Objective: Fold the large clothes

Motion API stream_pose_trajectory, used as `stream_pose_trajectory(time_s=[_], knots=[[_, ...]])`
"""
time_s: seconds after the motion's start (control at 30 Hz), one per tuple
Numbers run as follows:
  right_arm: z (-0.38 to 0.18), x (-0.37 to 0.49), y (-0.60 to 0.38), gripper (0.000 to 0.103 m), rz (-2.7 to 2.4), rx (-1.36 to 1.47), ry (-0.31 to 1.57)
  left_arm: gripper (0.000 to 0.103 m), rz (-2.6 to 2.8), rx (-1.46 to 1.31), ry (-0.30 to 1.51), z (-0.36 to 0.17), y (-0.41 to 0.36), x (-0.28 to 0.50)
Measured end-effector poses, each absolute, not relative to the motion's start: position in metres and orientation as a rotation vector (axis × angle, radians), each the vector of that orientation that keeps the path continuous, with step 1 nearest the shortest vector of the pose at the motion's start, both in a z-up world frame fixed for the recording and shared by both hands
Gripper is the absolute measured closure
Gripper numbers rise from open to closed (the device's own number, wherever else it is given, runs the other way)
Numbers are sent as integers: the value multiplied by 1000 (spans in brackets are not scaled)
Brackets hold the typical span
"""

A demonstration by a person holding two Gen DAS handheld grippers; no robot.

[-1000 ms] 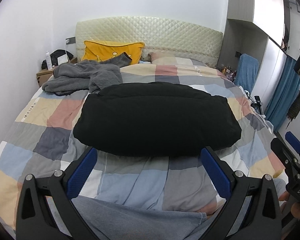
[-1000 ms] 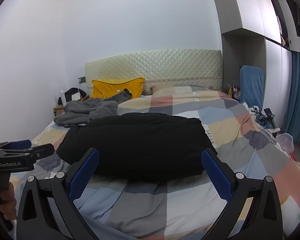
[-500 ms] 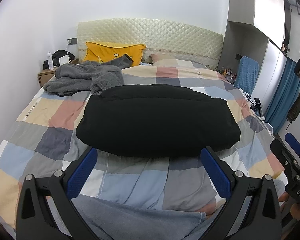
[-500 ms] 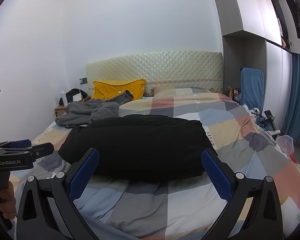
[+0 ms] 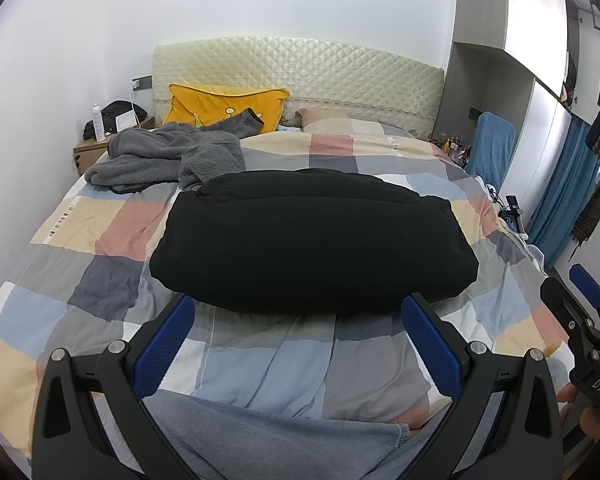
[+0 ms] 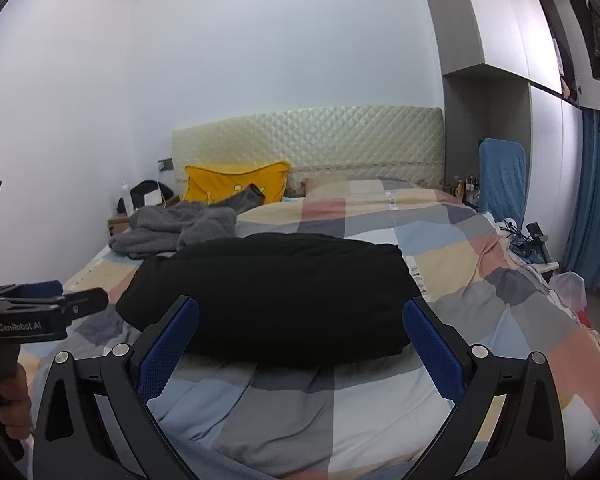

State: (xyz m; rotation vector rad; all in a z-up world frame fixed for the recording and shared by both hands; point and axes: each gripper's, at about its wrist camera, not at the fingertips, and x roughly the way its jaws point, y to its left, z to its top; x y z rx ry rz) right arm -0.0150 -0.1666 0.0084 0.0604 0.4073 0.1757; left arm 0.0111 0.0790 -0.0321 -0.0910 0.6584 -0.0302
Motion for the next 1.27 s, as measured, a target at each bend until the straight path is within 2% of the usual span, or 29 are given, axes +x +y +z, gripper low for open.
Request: stream_pose_trajectory(time_s=[1.27], knots=[[9, -15, -174, 0, 175, 69, 408, 0, -40, -91, 660, -31, 79, 12]])
